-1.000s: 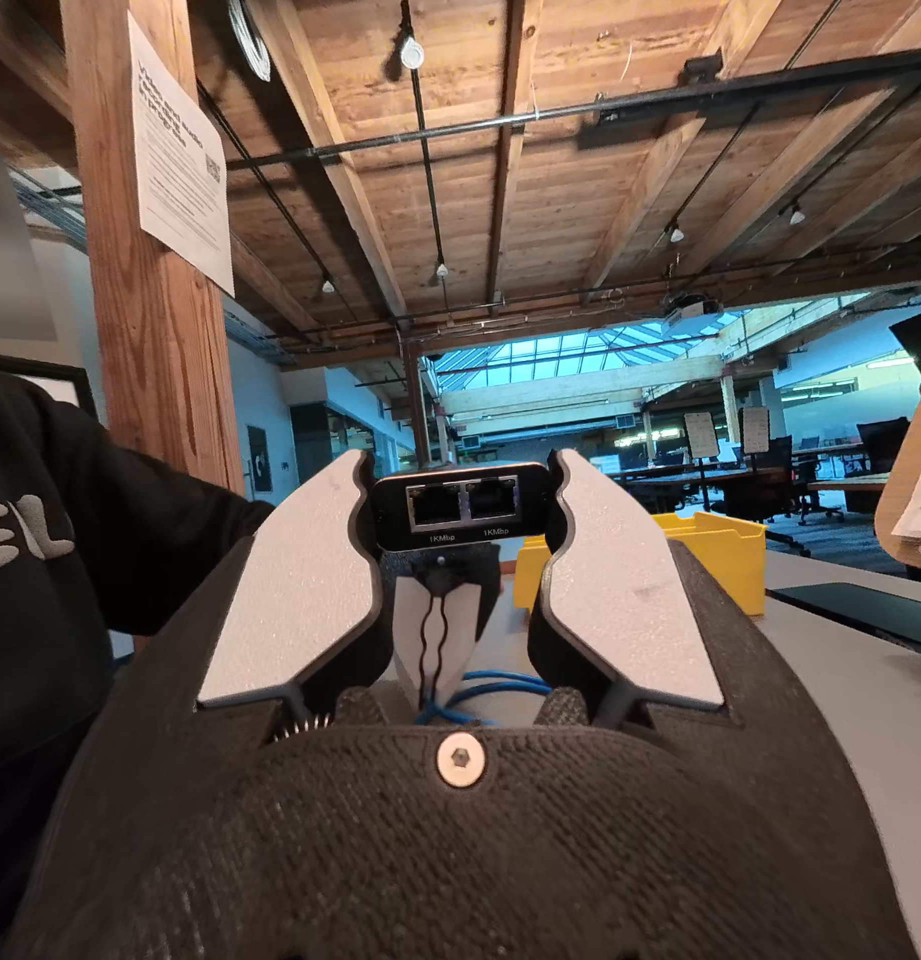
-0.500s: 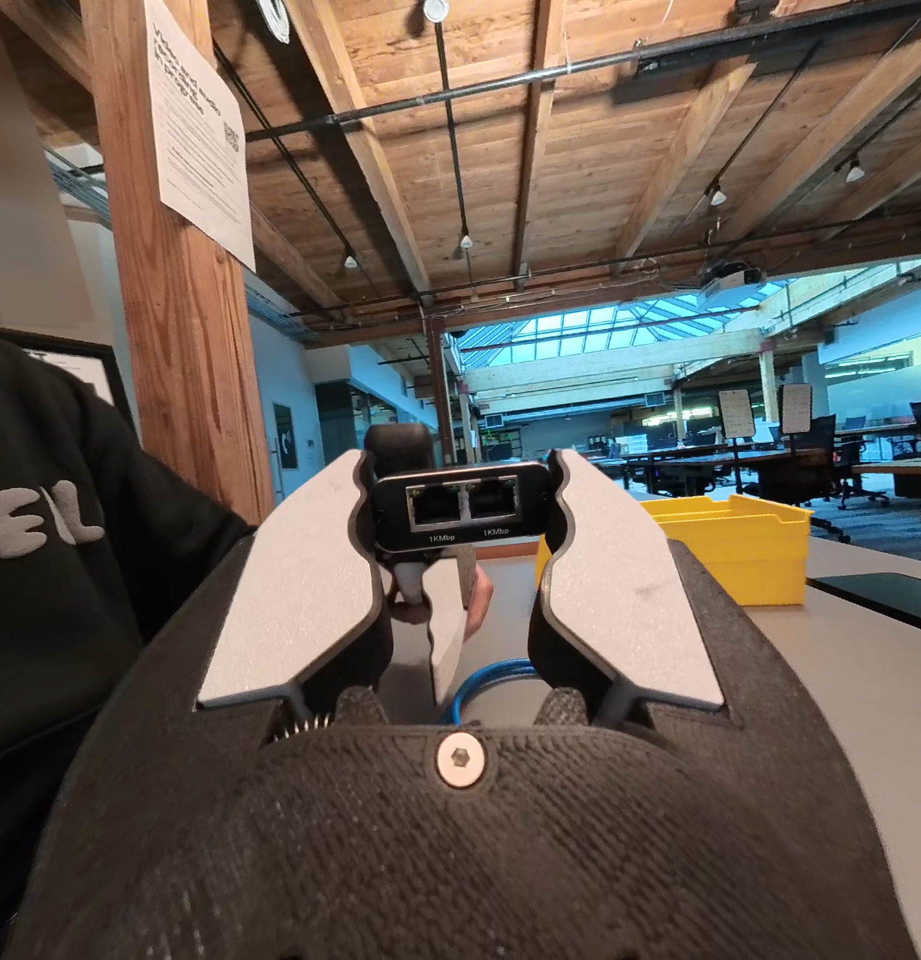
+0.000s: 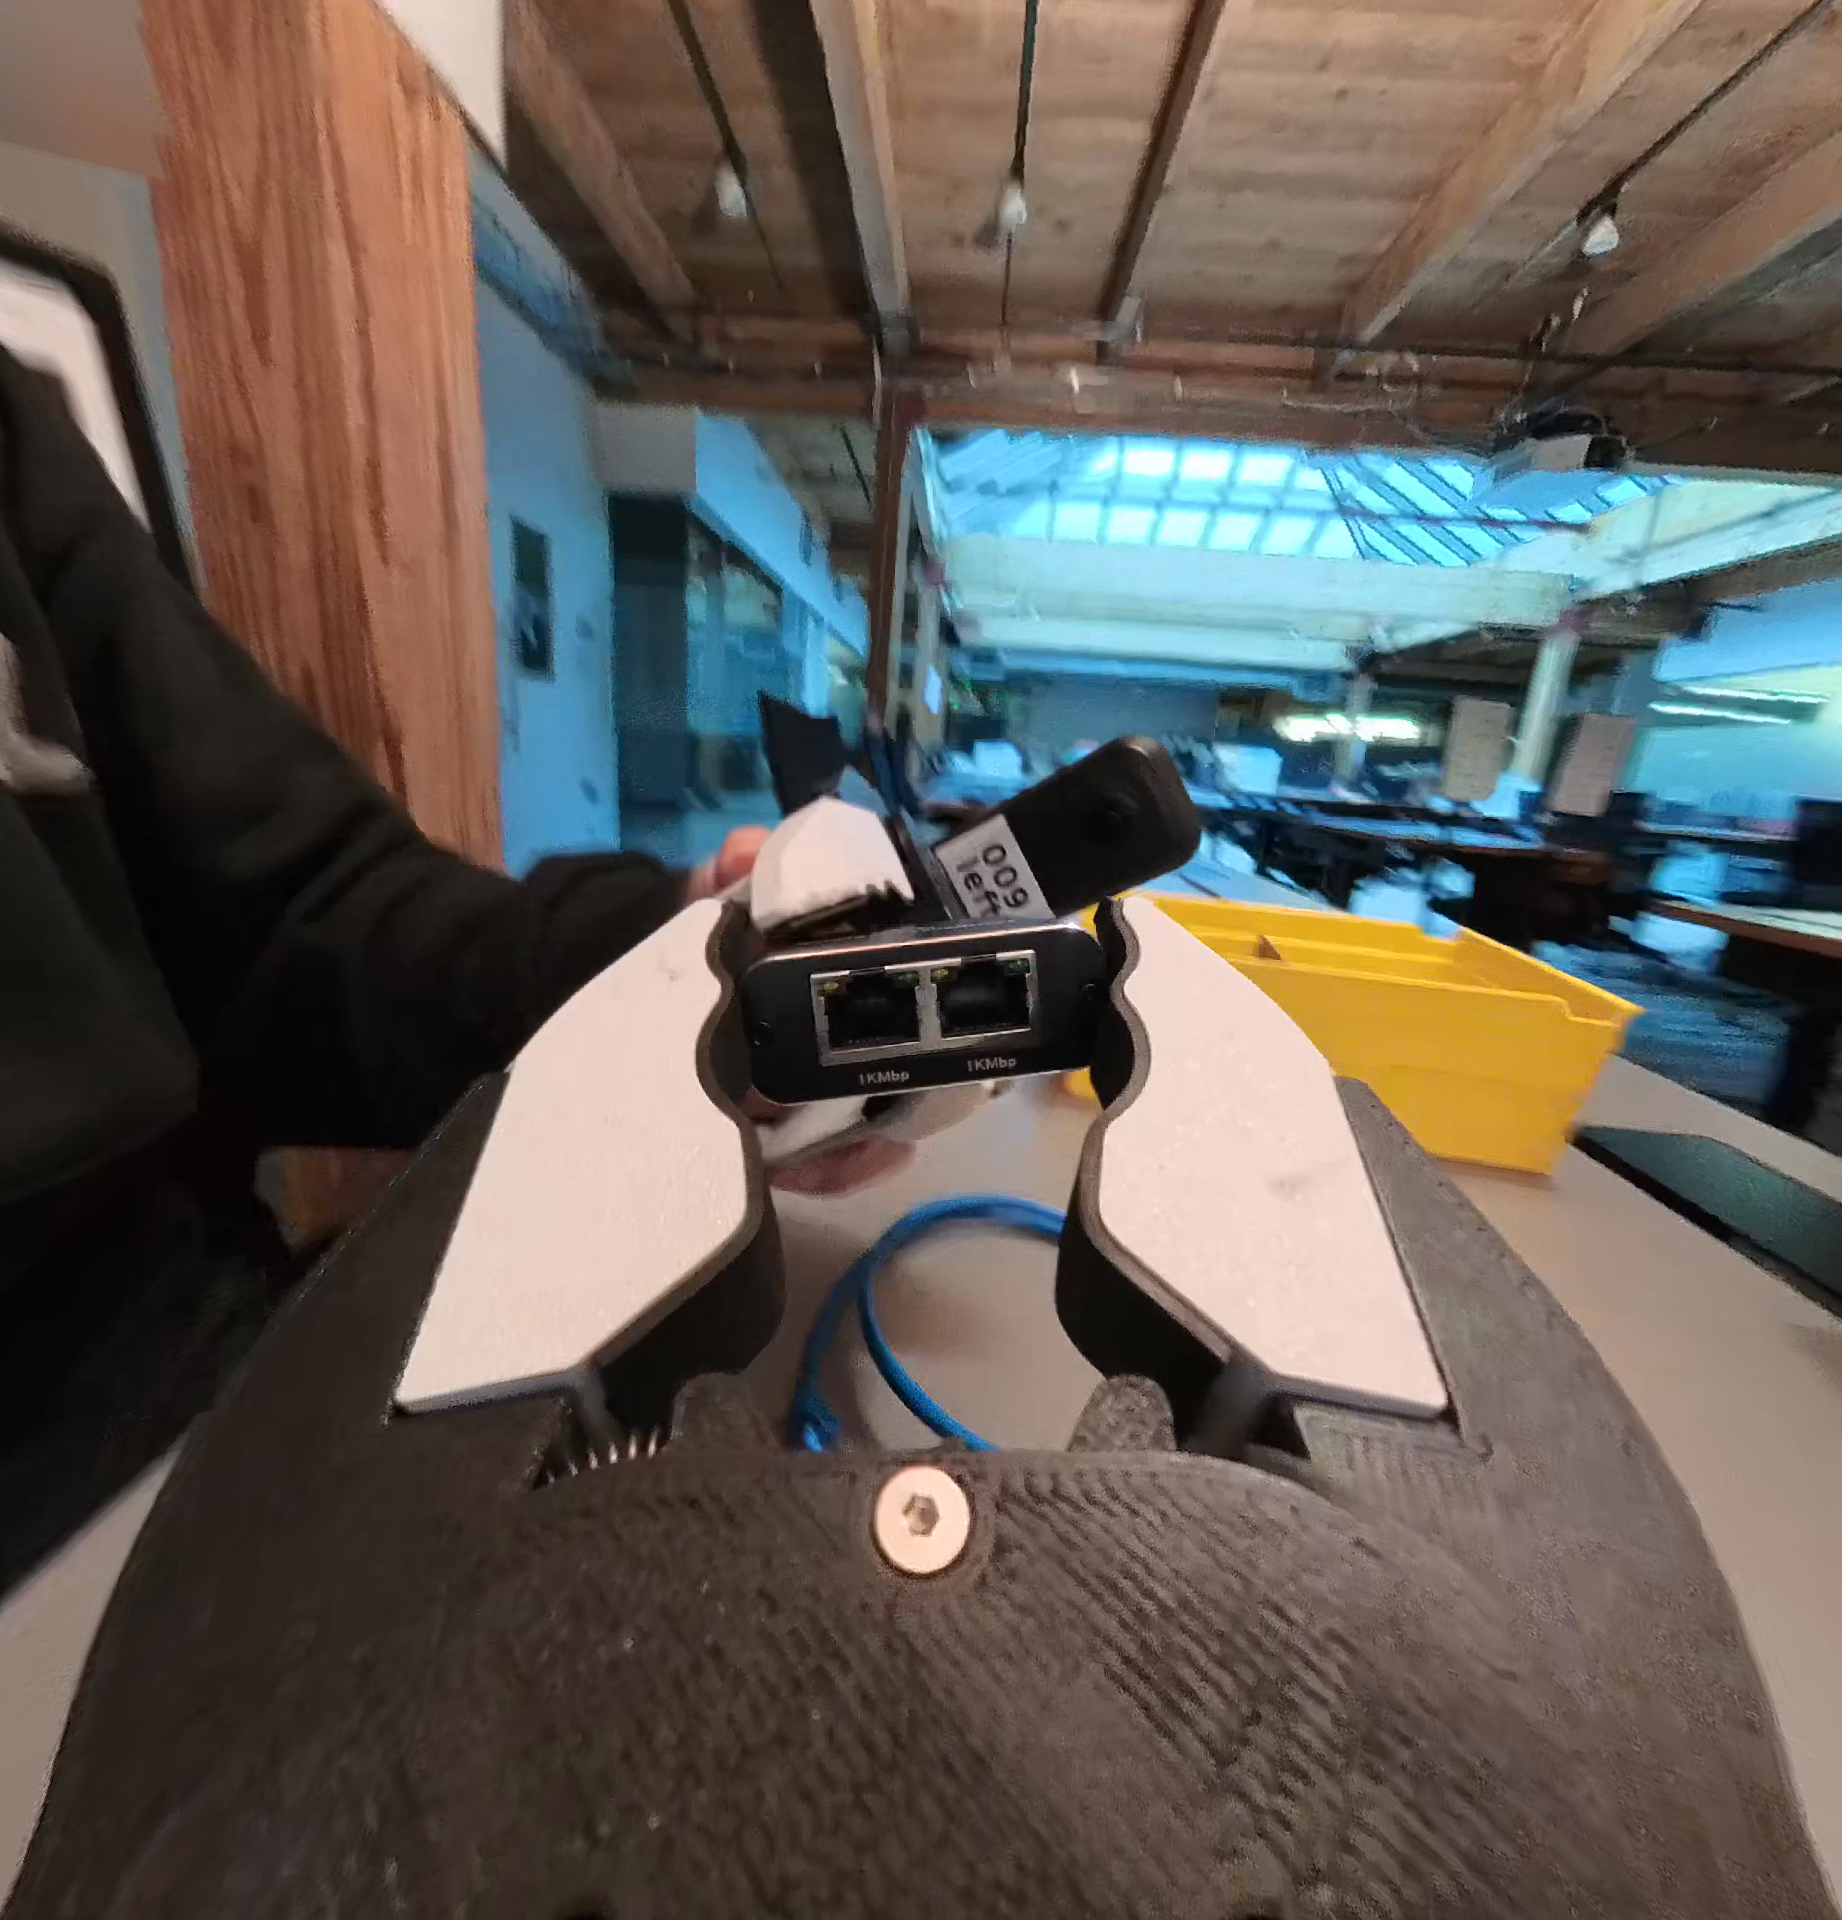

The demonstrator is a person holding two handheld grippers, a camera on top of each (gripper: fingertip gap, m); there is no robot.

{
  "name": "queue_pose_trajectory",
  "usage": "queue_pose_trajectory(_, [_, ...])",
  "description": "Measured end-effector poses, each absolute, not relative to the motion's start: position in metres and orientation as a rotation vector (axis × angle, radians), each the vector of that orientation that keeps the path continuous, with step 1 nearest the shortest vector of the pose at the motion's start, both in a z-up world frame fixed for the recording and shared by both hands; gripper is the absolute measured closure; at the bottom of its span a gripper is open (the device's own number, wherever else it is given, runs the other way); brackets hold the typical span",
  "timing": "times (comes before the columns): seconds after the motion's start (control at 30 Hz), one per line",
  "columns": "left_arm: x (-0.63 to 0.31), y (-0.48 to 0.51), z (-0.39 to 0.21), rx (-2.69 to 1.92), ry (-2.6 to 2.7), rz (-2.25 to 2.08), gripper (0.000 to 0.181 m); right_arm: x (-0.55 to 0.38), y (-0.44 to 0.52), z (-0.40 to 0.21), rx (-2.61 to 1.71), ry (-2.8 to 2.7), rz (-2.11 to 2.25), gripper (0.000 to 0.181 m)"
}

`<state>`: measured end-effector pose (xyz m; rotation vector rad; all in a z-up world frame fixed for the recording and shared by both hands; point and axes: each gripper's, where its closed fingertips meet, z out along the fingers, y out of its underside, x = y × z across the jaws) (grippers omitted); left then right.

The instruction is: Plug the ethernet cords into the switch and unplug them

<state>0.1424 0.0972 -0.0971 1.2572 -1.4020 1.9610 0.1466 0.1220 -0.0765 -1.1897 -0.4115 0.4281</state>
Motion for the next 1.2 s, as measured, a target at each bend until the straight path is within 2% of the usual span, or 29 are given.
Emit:
queue_pose_trajectory(0.2, [0.144, 0.112, -0.115, 1.383, -1.396, 1.809, 0.155, 0.151, 0.138, -0.114, -1.433, -0.541, 0.112, 0.117])
queue_pose_trajectory(0.3, [0.138, 0.109, -0.11, 1.347, -1.403, 1.76, 0.155, 0.145, 0.136, -0.112, -1.409, -0.564, 0.109, 0.117])
queue_pose_trajectory(0.57, [0.138, 0.103, -0.112, 1.361, -1.422, 1.712, 0.156, 0.135, 0.144, -0.113, -1.433, -0.571, 0.083, 0.104])
queue_pose_trajectory(0.83, [0.148, 0.11, -0.104, 1.398, -1.376, 1.816, 0.153, 0.142, 0.15, -0.109, -1.462, -0.479, 0.164, 0.106])
queue_pose_trajectory(0.9, [0.153, 0.116, -0.104, 1.448, -1.456, 1.865, 0.147, 0.142, 0.15, -0.107, -1.453, -0.452, 0.221, 0.106])
queue_pose_trajectory(0.97, [0.158, 0.127, -0.099, 1.507, -1.512, 1.939, 0.128, 0.146, 0.146, -0.1, -1.418, -0.42, 0.251, 0.106])
queue_pose_trajectory(1.0, [0.157, 0.133, -0.096, 1.508, -1.536, 1.968, 0.125, 0.149, 0.142, -0.094, -1.391, -0.398, 0.266, 0.106])
queue_pose_trajectory(1.1, [0.144, 0.14, -0.112, 1.467, -1.86, 1.918, 0.136, 0.169, 0.132, -0.085, -1.34, -0.324, 0.27, 0.106])
queue_pose_trajectory(1.2, [0.121, 0.136, -0.164, 1.393, -2.389, 1.588, 0.138, 0.181, 0.126, -0.084, -1.324, -0.283, 0.251, 0.106])
